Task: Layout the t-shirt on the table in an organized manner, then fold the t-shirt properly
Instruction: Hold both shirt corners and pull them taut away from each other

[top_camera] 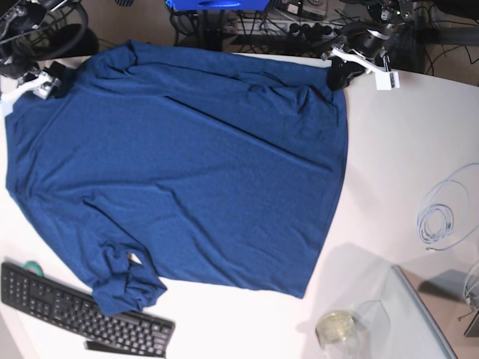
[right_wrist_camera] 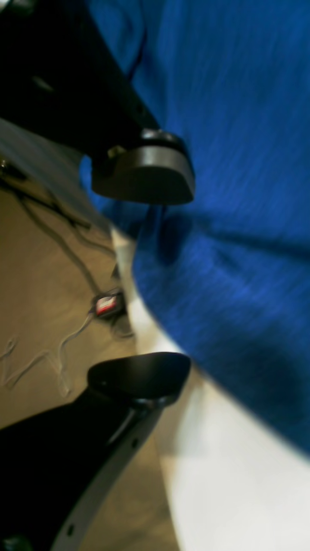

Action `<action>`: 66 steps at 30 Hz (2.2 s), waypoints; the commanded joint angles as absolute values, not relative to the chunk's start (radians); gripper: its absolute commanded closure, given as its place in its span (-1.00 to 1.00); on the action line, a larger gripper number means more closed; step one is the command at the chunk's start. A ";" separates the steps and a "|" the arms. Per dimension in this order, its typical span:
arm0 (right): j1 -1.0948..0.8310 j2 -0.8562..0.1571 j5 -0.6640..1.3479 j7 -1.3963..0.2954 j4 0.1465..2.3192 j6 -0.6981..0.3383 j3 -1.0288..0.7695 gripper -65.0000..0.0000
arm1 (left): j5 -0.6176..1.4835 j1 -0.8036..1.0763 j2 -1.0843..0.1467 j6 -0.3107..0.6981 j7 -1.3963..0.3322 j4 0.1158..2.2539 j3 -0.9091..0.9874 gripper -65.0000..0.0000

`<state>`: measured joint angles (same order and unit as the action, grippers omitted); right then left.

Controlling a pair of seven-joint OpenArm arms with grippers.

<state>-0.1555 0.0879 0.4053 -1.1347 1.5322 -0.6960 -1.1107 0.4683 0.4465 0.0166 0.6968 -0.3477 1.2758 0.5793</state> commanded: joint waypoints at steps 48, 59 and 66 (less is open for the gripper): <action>-0.194 0.028 0.638 -1.208 1.343 -0.698 -1.089 -0.50 | 0.467 0.461 0.012 0.698 -0.415 1.351 0.588 1.00; -0.194 0.022 0.636 -1.230 1.353 -0.698 -1.081 0.88 | 0.466 0.467 0.012 0.698 -0.415 1.359 0.588 1.00; -0.142 0.022 0.634 -1.377 1.495 -0.698 -1.090 0.98 | 0.467 0.490 0.013 0.698 -0.503 1.461 0.588 1.00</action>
<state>-0.1413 0.0330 0.6201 -1.3804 1.4784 -0.6960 -1.0843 0.4534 0.4881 0.0170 0.6880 -0.5236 1.4456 0.5858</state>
